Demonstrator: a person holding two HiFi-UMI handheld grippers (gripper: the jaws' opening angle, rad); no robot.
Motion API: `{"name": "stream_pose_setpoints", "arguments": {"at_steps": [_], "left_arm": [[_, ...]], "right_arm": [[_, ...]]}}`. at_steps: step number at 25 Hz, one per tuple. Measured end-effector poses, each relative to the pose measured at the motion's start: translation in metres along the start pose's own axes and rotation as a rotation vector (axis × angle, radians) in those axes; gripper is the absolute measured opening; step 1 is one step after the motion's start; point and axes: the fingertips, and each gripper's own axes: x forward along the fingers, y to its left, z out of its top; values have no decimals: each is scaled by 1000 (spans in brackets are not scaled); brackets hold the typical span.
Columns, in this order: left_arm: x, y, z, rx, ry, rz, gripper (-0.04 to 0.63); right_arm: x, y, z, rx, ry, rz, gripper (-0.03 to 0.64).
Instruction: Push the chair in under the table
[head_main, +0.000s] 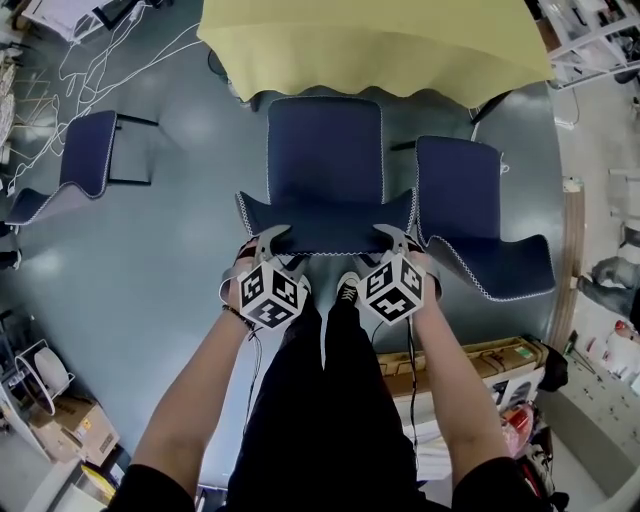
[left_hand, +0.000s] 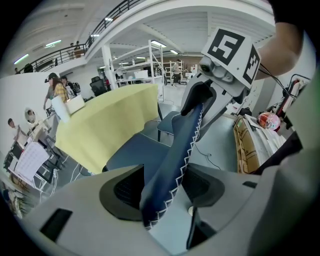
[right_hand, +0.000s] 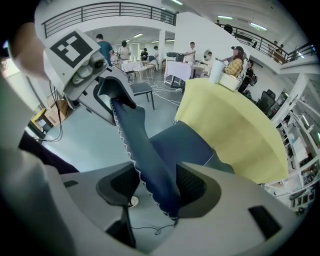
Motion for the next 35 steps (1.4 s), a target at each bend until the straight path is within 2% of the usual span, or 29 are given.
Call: {"name": "stream_pose_setpoints", "arguments": {"at_steps": [9,18,35], "left_arm": [[9,25,4,3,6,-3,241],[24,54,24,24,-16,32,241],[54,121,53,7,-12,45,241]], "right_arm": [[12,-19,16,2,0,-23,229],[21,-53,28,-2,-9,-54,229],[45,-119,65,-13,-4,-40,229]]}}
